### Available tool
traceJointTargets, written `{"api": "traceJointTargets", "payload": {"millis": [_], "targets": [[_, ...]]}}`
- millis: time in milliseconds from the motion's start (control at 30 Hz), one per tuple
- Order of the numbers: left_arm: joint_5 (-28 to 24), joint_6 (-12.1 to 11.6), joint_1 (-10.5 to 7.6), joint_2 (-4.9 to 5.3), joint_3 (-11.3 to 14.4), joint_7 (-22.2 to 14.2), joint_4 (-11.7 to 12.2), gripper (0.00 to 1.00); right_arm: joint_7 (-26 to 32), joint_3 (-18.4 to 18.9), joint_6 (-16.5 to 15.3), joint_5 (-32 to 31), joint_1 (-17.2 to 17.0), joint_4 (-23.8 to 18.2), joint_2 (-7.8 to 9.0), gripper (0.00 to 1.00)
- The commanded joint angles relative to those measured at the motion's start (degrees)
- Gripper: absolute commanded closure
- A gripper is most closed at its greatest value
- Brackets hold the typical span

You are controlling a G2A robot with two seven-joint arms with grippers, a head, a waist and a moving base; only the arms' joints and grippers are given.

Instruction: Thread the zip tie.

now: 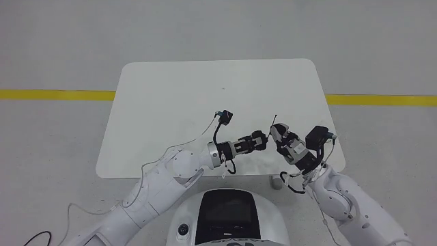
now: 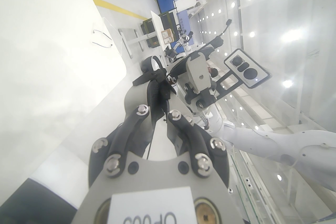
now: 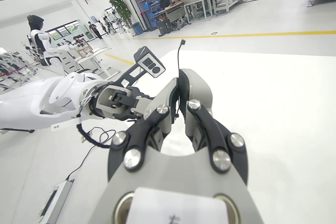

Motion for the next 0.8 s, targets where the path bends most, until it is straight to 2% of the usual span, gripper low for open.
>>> {"api": "traceJointTargets", "payload": {"millis": [0, 767], "targets": [[0.00, 0.00, 0.00, 0.00, 0.00, 0.00, 0.00, 1.00, -0.26, -0.01, 0.00, -0.01, 0.03, -0.09, -0.01, 1.00], [0.00, 0.00, 0.00, 0.00, 0.00, 0.00, 0.00, 1.00, -0.18, 0.14, 0.00, 0.01, -0.15, -0.07, 0.06, 1.00]]}}
